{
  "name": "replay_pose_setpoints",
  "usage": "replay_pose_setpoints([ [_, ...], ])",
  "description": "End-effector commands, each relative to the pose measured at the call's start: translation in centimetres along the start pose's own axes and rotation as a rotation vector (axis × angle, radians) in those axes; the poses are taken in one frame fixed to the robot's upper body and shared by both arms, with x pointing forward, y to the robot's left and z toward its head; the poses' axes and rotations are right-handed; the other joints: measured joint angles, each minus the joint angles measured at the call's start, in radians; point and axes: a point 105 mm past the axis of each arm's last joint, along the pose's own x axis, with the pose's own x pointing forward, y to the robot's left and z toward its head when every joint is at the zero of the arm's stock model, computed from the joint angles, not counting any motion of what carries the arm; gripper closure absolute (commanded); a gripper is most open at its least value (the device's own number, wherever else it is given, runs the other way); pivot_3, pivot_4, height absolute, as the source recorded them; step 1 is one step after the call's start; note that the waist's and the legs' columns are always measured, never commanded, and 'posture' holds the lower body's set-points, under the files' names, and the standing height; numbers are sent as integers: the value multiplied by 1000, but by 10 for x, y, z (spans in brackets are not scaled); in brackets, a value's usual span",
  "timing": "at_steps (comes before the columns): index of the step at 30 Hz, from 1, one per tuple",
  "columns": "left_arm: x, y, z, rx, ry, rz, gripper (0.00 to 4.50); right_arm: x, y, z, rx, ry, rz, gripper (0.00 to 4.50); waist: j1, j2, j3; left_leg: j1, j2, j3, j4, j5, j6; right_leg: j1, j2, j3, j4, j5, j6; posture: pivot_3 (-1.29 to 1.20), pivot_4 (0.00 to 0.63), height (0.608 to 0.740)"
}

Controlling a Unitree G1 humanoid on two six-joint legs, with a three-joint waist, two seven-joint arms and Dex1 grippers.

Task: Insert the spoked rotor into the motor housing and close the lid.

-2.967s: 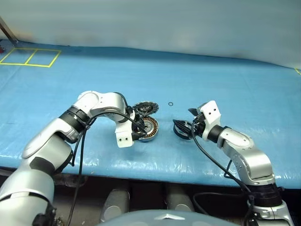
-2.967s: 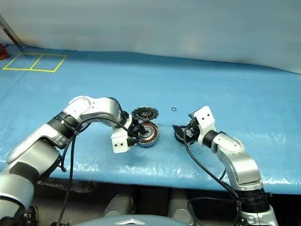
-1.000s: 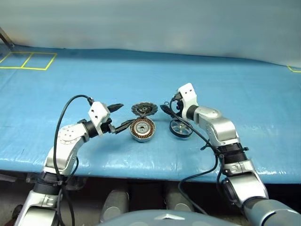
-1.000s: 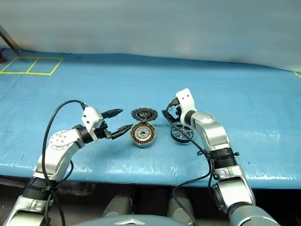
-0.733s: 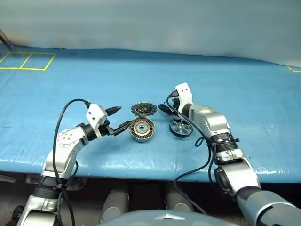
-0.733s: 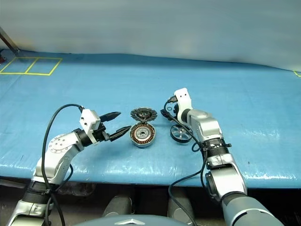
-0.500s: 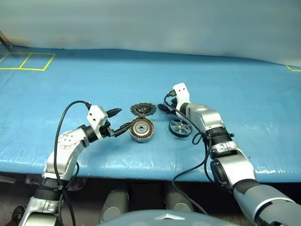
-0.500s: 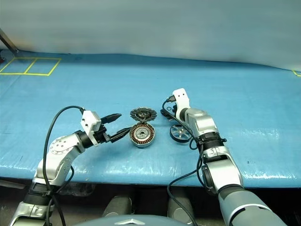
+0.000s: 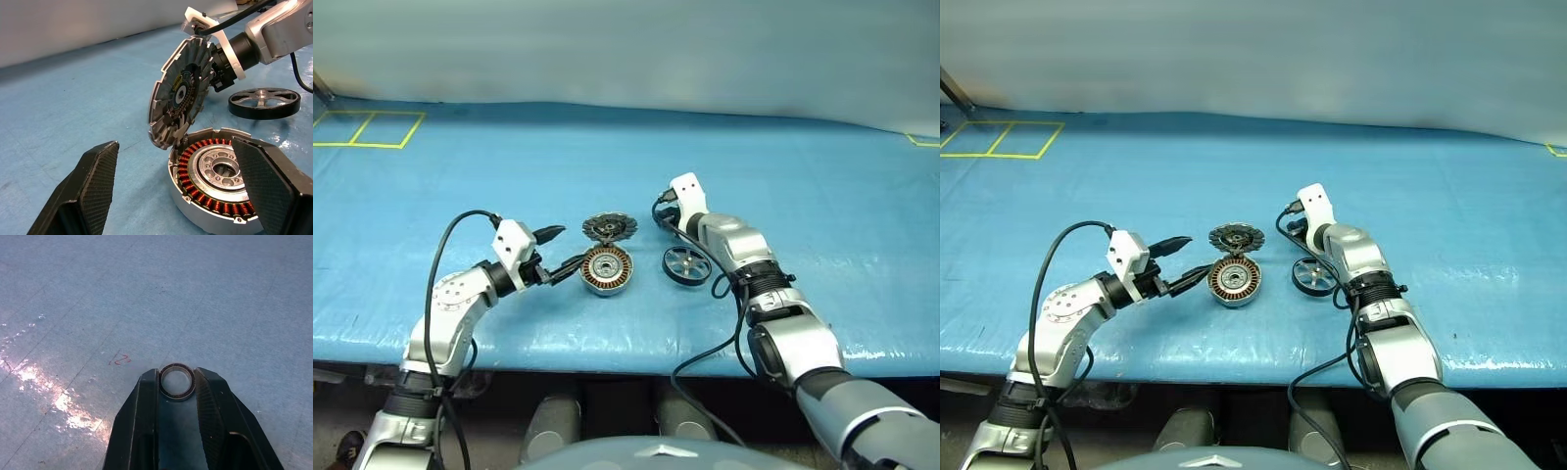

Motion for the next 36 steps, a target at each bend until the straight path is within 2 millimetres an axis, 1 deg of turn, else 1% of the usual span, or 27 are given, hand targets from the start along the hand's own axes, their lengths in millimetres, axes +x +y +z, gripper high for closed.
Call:
replay_pose_setpoints([
  [1, -1, 1, 13, 37, -39, 8, 474, -4, 7, 1, -9, -24, 22, 3785, 1, 0, 0, 0, 0, 0, 0, 0, 0, 0, 0, 0, 0, 0, 0, 0, 150, 740],
  [4, -2, 0, 12, 28, -39, 5, 474, -13, 6, 8, 3, -77, 7, 3785, 2, 0, 0, 0, 0, 0, -1, 0, 0, 0, 0, 0, 0, 0, 0, 0, 150, 740],
  [5, -2, 0, 11, 18, -37, 3, 474, -20, 6, 13, 3, -108, 1, 3785, 2, 0, 0, 0, 0, 0, -1, 0, 0, 0, 0, 0, -1, 0, 0, 0, 150, 740],
  [9, -6, -2, 8, -7, -31, -15, 474, -56, 12, 28, -22, -221, 12, 3785, 7, 0, 0, -1, 0, 0, -4, 0, 0, -2, 0, 0, -2, 0, 0, 0, 150, 740],
  [13, -8, -5, 3, -27, -19, -46, 474, -92, 20, 32, -68, -268, 8, 3785, 11, 0, 0, -2, 1, 0, -5, 0, 0, -3, 0, 0, -4, -1, 0, 0, 150, 740],
  [15, -8, -5, 2, -28, -16, -57, 474, -104, 29, 30, -81, -270, 36, 3785, 12, 0, 0, -2, 1, 0, -6, 0, 0, -3, 0, -1, -5, -1, -1, 0, 150, 740],
  [19, -7, -8, 3, -60, -27, -89, 474, -119, 65, 15, -152, -218, 164, 3785, 14, 0, 0, -2, 2, 0, -7, 0, 0, -2, 0, -1, -8, -1, -1, 0, 150, 740],
  [22, -7, -8, 3, -59, -21, -102, 474, -123, 95, 6, -165, -196, 285, 3785, 13, 0, 0, -4, 2, 1, -8, 0, 0, -3, 0, -1, -11, -1, 0, 0, 150, 740],
  [24, -7, -9, 3, -60, -20, -106, 474, -122, 108, 5, -153, -203, 339, 3785, 14, 0, 0, -5, 2, 1, -8, 0, 0, -3, 0, -1, -13, 0, 0, 0, 150, 740],
  [28, -8, -12, 2, -56, -15, -121, 474, -109, 119, 5, -147, -193, 366, 3785, 22, 0, 0, -6, 2, 1, -8, 0, 0, -3, -1, -2, -14, 0, 1, 0, 150, 740],
  [32, -11, -16, -4, 4, 30, -147, 474, -101, 138, -1, -155, -169, 445, 3785, 27, 0, 0, -6, 2, 0, -9, 0, 0, -4, 0, -2, -15, 0, 1, 0, 150, 740],
  [36, -13, -18, -12, 56, 73, -165, 474, -93, 140, -6, -161, -150, 447, 3785, 28, 0, 0, -7, 2, 0, -11, 0, 0, -4, -1, -2, -16, 0, 0, 0, 150, 740],
])
